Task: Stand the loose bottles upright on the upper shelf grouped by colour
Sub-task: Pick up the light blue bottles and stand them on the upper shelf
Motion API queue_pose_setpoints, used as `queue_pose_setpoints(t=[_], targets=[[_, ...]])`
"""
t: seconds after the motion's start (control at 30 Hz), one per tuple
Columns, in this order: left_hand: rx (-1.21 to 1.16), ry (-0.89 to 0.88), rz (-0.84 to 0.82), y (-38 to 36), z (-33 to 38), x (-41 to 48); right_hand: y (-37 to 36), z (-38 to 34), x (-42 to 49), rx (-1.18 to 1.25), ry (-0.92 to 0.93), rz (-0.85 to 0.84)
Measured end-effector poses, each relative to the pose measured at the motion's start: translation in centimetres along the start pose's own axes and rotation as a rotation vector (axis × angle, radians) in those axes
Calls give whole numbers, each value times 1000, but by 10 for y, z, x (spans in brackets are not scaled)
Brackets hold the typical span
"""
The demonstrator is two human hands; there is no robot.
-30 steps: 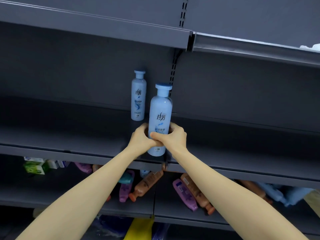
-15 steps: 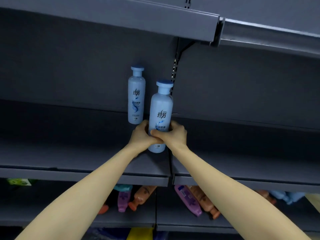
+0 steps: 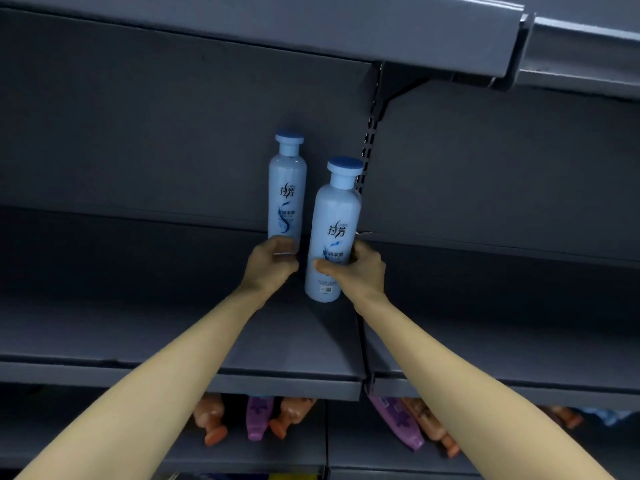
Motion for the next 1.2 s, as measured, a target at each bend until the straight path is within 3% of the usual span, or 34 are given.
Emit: queue_pose_setpoints(t=[0.13,0.4,0.73,1.2], targets=[[110,14,158,9,-6,17,-1,1,1,0,5,-8],[191,19,245,7,-20,35,-3,1,3,3,19,7],[83,-26,226,-5,-12,49,-5,2,4,-34,41,10],[163,-37,170,0,-11,64,-12,2,25,-1,-3,64]])
Point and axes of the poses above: each hand's wrist, its own x-axis towards the middle knuckle, its own y-axis out of the back of the hand, z = x × y, the point moved 6 cm from there along x, towards the middle knuckle, and after that the axes turned 6 degrees about z, right-handed, at the moved point
